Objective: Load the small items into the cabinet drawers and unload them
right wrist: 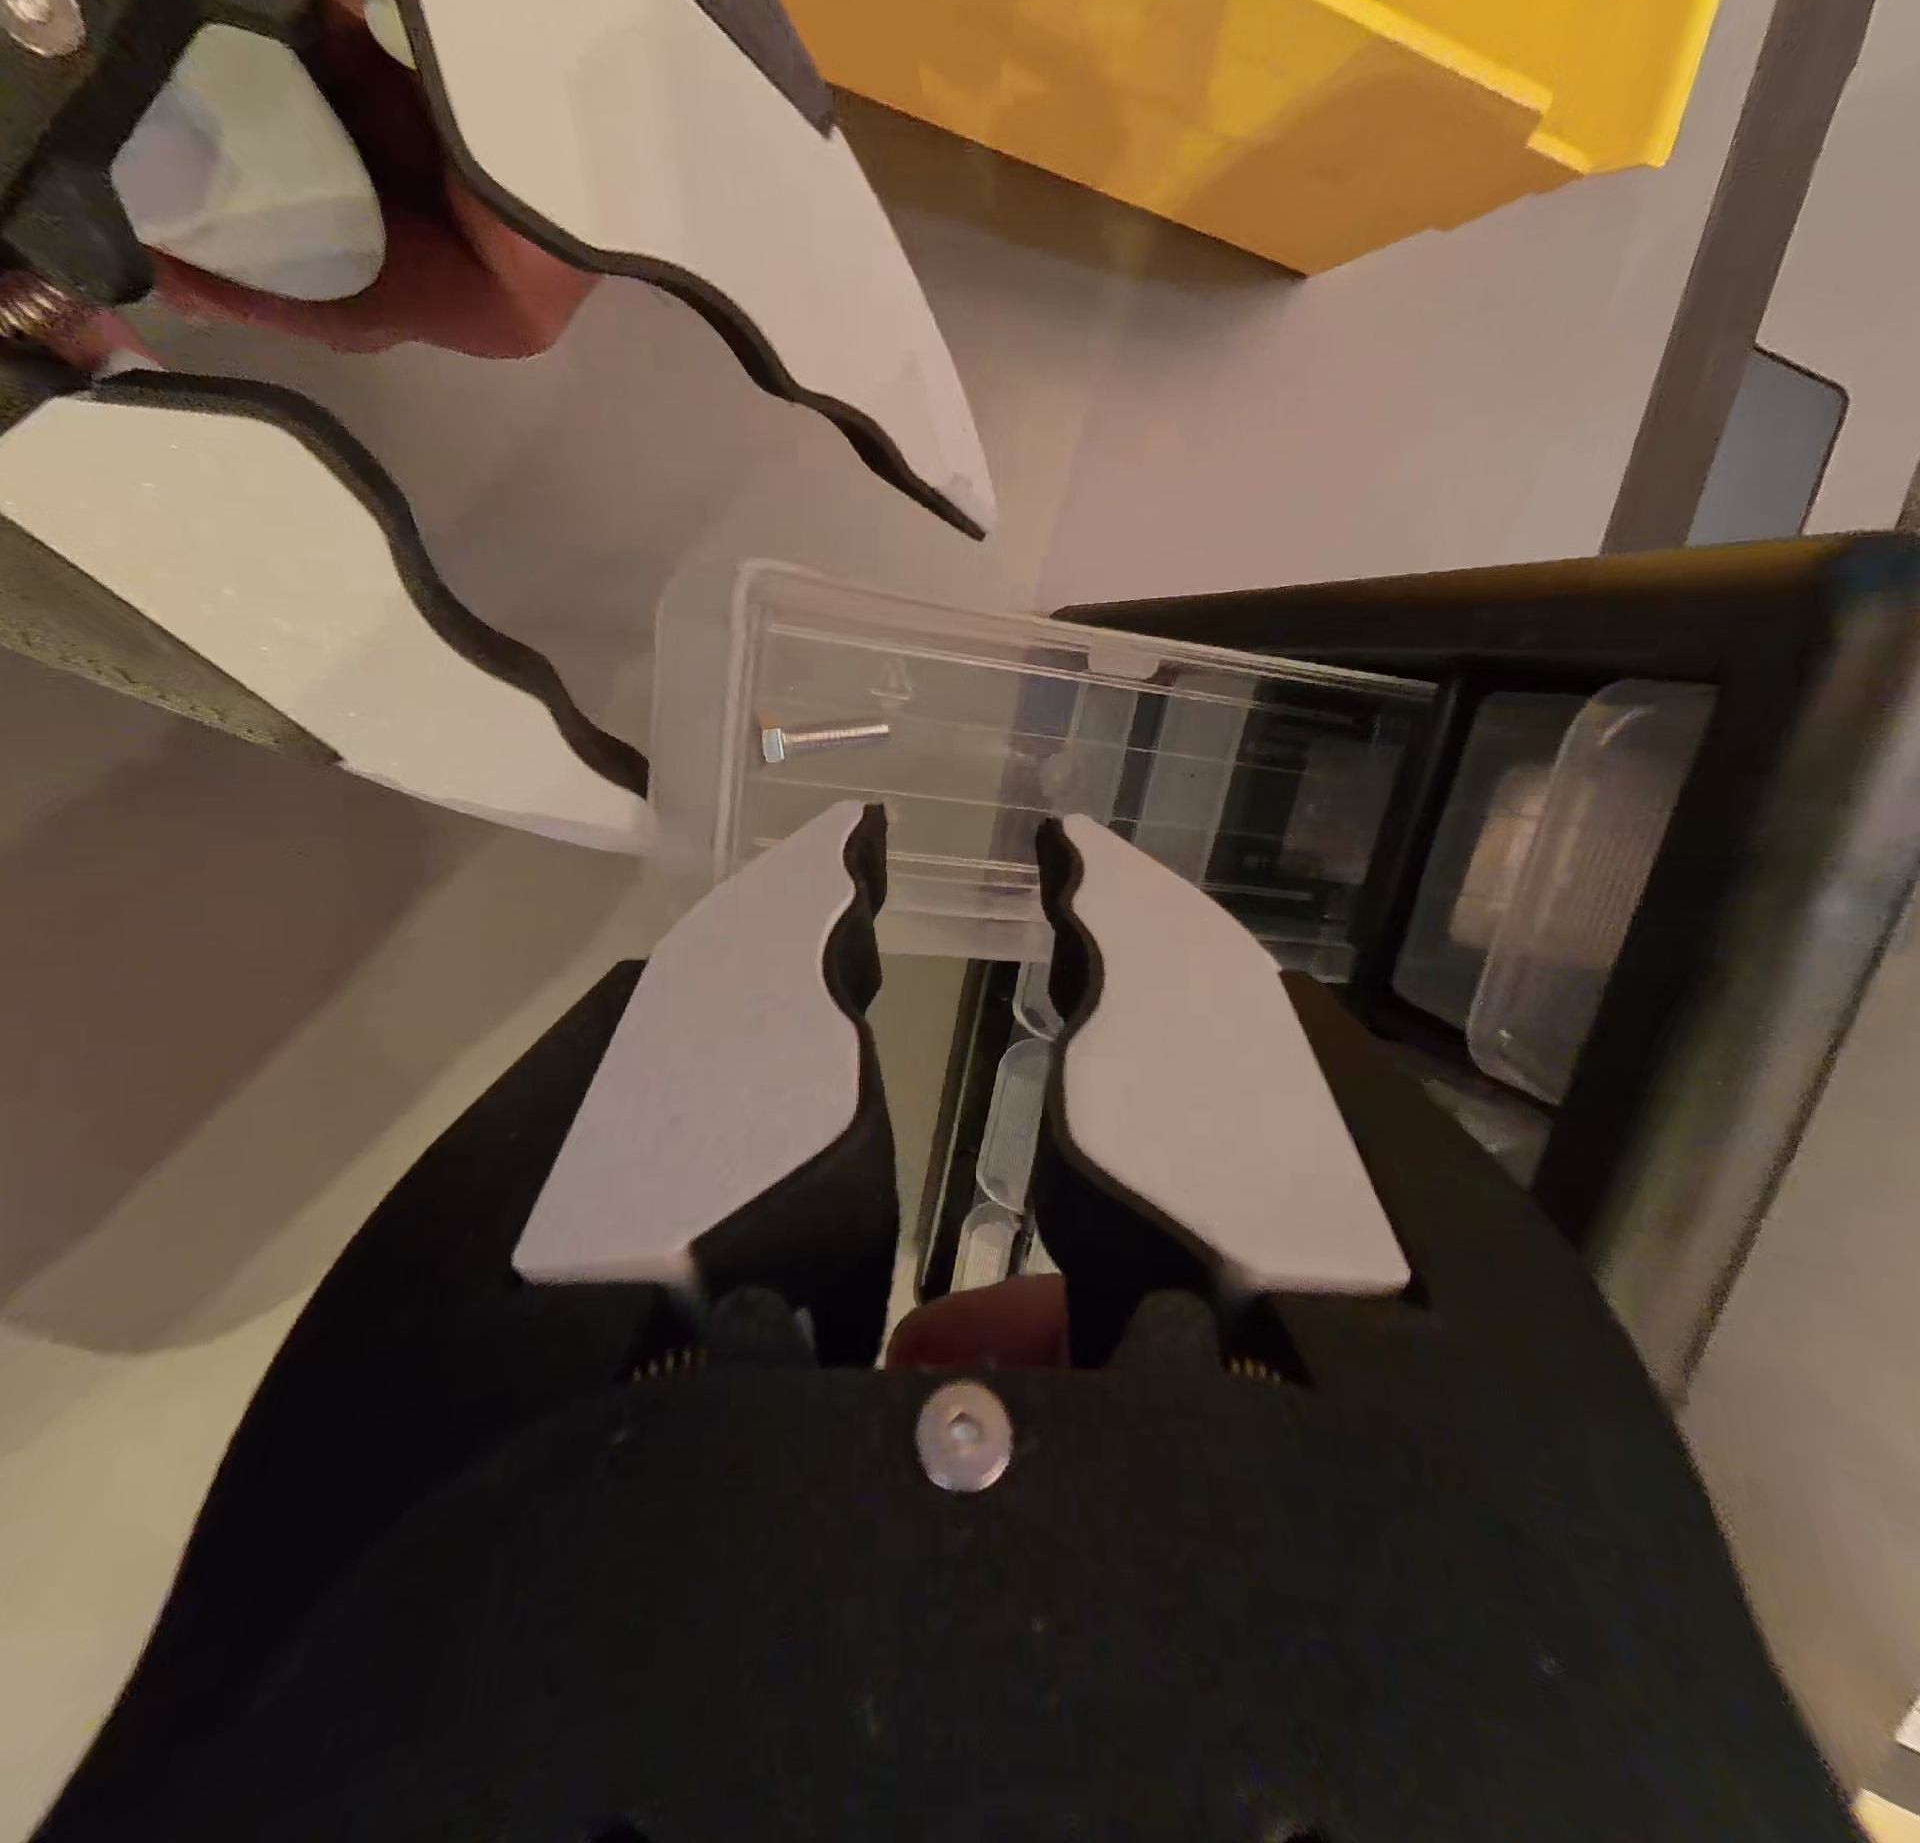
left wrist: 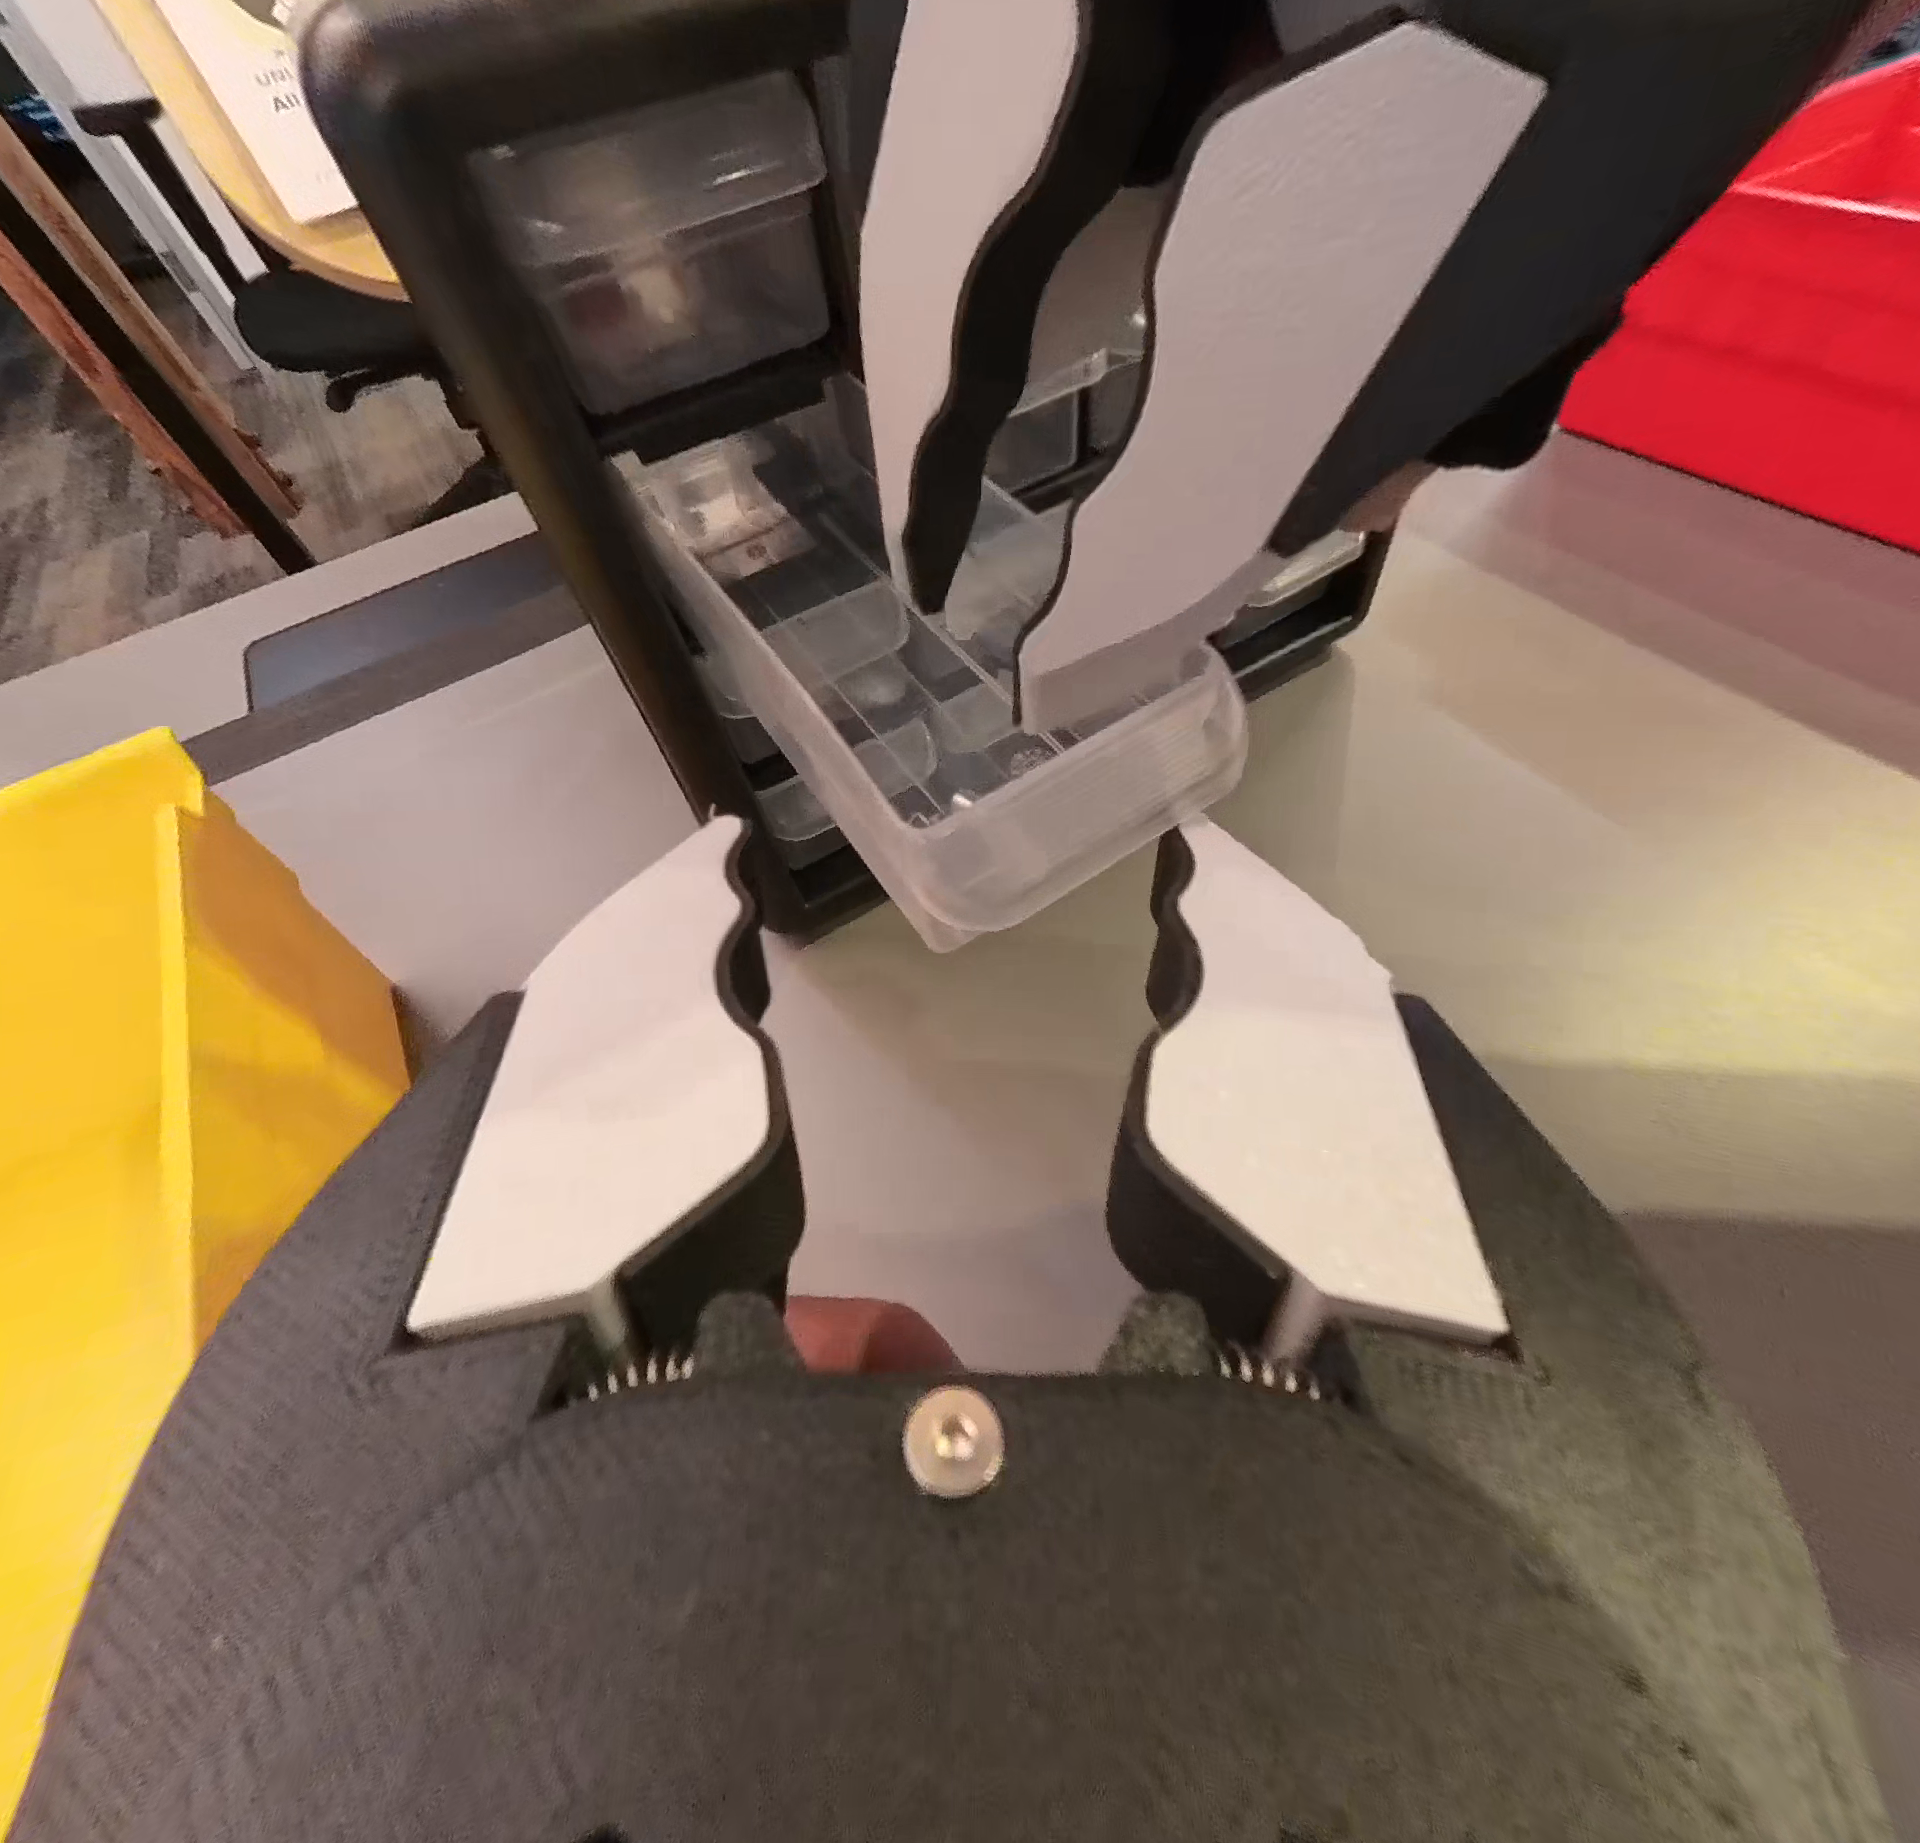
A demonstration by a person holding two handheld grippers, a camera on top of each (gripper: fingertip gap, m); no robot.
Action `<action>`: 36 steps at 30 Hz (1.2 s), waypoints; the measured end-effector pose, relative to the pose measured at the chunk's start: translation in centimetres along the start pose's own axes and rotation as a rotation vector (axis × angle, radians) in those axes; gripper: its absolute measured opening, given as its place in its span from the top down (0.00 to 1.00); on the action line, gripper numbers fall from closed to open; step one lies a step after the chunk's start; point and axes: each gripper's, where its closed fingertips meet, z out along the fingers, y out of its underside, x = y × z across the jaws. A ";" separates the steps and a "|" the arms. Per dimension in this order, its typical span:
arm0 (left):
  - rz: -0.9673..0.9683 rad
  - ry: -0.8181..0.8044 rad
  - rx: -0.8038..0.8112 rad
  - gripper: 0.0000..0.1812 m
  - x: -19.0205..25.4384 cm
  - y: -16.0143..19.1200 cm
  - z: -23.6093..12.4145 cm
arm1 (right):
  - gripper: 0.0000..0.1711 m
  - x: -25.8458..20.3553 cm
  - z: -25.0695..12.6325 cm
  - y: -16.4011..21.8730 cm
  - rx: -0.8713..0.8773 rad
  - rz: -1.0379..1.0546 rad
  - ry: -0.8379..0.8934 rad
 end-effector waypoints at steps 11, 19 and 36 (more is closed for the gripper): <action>-0.004 0.029 -0.022 0.60 0.4 0.9 -0.6 | 0.84 -0.7 0.4 -0.3 0.062 0.080 -0.036; -0.009 0.038 -0.046 0.61 0.5 1.6 -0.4 | 0.84 -0.6 1.0 0.1 0.038 0.087 -0.014; -0.011 0.025 -0.069 0.62 0.2 2.5 -0.3 | 0.85 0.2 0.3 -0.8 0.121 0.139 0.002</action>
